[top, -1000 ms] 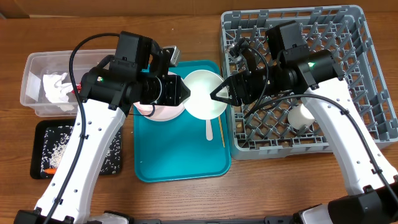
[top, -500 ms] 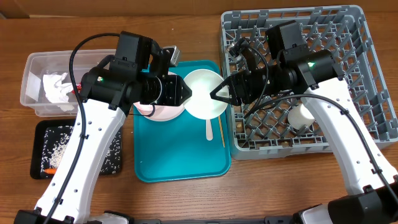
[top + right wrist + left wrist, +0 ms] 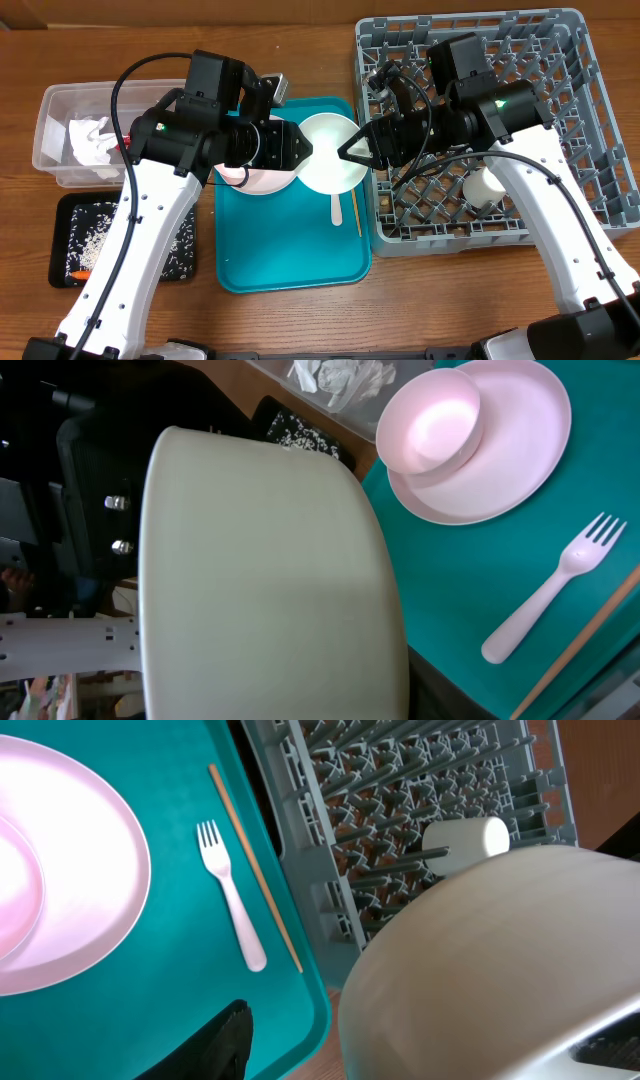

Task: Sort waste into correct bins and load items into the dishwasher
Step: 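Close the right gripper on the bowl rim beside the left gripper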

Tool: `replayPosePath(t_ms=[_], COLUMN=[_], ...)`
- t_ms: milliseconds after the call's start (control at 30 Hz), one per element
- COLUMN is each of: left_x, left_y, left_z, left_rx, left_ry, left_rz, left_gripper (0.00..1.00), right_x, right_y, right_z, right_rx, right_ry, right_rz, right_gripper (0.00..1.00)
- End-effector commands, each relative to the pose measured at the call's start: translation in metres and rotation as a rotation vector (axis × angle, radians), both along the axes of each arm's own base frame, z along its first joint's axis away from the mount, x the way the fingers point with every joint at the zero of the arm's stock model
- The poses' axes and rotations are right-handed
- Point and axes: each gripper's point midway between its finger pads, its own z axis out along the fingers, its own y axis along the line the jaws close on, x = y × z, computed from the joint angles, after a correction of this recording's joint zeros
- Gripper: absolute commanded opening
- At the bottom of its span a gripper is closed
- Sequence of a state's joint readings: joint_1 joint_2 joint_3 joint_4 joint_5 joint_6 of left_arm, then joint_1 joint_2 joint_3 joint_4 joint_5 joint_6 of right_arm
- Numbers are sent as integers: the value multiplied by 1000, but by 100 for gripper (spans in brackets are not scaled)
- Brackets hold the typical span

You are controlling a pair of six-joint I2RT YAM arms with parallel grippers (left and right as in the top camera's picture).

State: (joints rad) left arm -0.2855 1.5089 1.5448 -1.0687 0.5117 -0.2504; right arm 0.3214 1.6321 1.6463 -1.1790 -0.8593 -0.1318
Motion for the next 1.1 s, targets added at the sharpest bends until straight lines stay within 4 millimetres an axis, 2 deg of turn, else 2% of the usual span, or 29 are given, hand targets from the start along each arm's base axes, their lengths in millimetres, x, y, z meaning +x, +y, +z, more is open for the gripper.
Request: replayPosePath(t_ms=[0,767,900,1067], left_x=[2,3,1,-5], left_y=[2,-5,-4,-2], left_z=[17,25,36,64], left_rx=[-3,-50,-57,-71], left_ry=[-61,-84,-115,-201], left_rz=[-6,-31,-31,-44], left_gripper=[46,46,45,46], right_x=[-2,0,0,7], right_y=[3,1,1,-3], right_z=[1,-2,-2,-6], right_rx=[17,-5,-8,-42], right_ry=[1,-6,-7,-21], right_rz=[17,5,4,-29], right_gripper=[47,47,47,47])
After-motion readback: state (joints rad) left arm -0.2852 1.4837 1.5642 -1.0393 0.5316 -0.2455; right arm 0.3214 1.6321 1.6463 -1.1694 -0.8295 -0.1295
